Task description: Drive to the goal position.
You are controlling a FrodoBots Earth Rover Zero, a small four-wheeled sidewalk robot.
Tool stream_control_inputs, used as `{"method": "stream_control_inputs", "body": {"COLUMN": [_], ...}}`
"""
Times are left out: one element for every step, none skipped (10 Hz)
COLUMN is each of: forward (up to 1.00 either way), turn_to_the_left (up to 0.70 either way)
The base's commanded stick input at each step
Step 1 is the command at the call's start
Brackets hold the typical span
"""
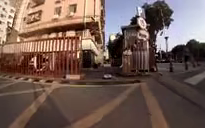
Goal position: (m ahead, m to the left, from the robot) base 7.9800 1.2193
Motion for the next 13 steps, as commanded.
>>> {"method": "stream_control_inputs", "body": {"forward": [0.45,0.45,0.45,0.45,0.45,0.45,0.45,0.45,0.45,0.45,0.45,0.45,0.45], "turn_to_the_left": [0.0,0.0,0.0,0.0,0.0,0.0,0.0,0.0,0.0,0.0,0.0,0.0,0.0]}}
